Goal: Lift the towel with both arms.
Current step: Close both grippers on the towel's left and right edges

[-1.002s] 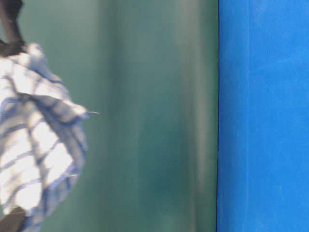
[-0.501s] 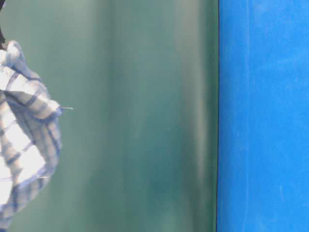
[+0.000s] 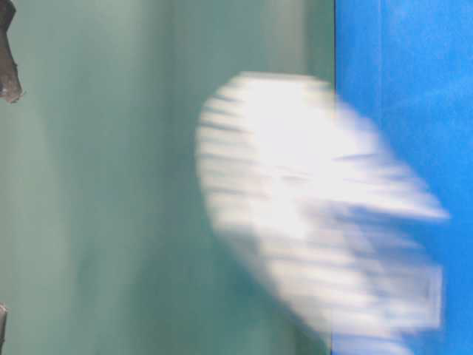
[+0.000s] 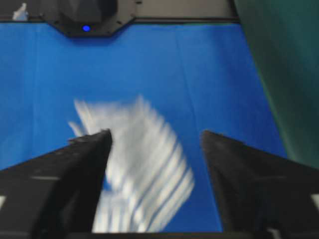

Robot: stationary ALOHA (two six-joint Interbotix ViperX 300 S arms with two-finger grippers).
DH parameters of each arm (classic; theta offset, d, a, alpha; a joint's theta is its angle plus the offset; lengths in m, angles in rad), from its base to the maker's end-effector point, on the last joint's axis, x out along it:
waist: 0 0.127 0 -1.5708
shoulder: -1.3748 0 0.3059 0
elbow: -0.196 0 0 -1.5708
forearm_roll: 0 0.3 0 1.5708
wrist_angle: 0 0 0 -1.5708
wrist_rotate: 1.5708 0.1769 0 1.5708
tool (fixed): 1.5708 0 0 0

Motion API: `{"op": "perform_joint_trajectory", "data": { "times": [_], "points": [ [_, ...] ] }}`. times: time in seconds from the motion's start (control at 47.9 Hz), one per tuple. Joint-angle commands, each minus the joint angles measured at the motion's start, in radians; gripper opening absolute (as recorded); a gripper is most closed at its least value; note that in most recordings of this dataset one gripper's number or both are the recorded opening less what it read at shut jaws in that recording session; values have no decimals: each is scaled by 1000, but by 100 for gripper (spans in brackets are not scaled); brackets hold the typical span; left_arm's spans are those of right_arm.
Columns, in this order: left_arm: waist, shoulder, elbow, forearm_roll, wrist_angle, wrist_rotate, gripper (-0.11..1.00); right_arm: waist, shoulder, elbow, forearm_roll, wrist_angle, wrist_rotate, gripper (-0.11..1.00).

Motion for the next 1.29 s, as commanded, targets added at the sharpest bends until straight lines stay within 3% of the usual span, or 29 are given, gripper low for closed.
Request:
{"op": "perform_joint_trajectory", "data": {
  "times": [0.0,0.188,0.522,0.898,1.273],
  "points": [
    [-6,-8,-6,-2,-5,0,93,-2,-5,-14,-6,-2,3,66],
    [-29,9,38,-2,-9,-2,92,0,8,37,-3,-6,12,67],
    [-37,120,219,-2,-77,-5,92,28,121,189,5,-110,63,67],
    [-38,347,391,-2,-359,-5,92,32,328,279,11,-242,84,67],
    [-48,566,405,-5,-509,-6,92,49,534,318,15,-417,117,67]
  ]
}}
